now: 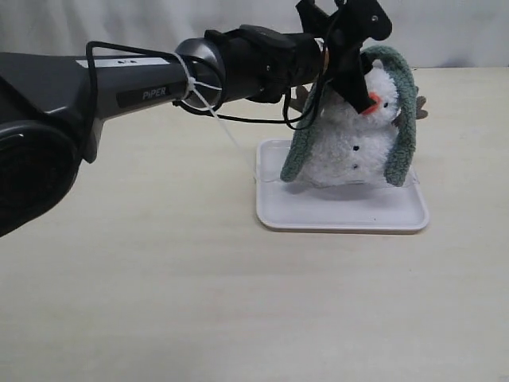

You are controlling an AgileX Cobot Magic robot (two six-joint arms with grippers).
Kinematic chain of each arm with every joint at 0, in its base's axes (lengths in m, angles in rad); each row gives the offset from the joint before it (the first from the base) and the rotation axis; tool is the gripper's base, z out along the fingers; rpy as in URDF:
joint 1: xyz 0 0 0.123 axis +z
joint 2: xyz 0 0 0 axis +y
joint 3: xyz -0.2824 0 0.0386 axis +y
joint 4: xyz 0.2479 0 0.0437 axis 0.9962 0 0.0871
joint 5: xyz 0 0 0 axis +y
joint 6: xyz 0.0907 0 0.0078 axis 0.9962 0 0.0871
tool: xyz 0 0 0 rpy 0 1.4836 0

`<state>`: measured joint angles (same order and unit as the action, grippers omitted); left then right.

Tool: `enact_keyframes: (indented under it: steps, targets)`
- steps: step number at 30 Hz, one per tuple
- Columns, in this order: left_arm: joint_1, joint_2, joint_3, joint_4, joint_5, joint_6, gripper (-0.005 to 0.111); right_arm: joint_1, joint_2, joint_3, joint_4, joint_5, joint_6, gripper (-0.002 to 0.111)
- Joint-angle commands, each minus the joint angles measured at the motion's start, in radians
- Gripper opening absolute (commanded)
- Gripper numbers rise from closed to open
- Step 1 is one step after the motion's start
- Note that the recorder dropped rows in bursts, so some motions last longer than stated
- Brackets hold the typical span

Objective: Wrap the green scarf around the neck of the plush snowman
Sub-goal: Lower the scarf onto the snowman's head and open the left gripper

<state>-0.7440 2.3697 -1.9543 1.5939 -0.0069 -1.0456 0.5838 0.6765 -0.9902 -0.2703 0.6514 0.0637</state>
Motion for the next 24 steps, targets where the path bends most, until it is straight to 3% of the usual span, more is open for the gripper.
enact_keyframes:
  steps: [1, 4, 7, 13, 19, 24]
  targets:
    - [0.0, -0.008, -0.004, -0.01, 0.035, -0.001, 0.049, 0.0, -0.004, 0.005, -0.008, -0.004, 0.002, 0.027]
    - [-0.006, -0.014, -0.004, -0.017, 0.039, -0.006, 0.049, 0.0, -0.004, 0.005, -0.008, -0.004, 0.002, 0.027]
    - [-0.022, -0.026, -0.004, -0.111, 0.128, -0.008, 0.049, 0.0, -0.004, 0.005, -0.008, -0.004, 0.002, 0.027]
    - [-0.037, -0.053, -0.004, -0.28, 0.209, 0.118, 0.048, 0.0, -0.004, 0.005, -0.008, -0.004, 0.002, 0.027]
    - [-0.049, -0.077, -0.004, -0.814, 0.244, 0.628, 0.046, 0.0, -0.004, 0.007, -0.008, -0.002, 0.002, 0.027]
    - [-0.053, -0.082, -0.004, -1.25, 0.351, 1.136, 0.029, 0.0, -0.004, 0.006, -0.008, 0.0, 0.002, 0.027]
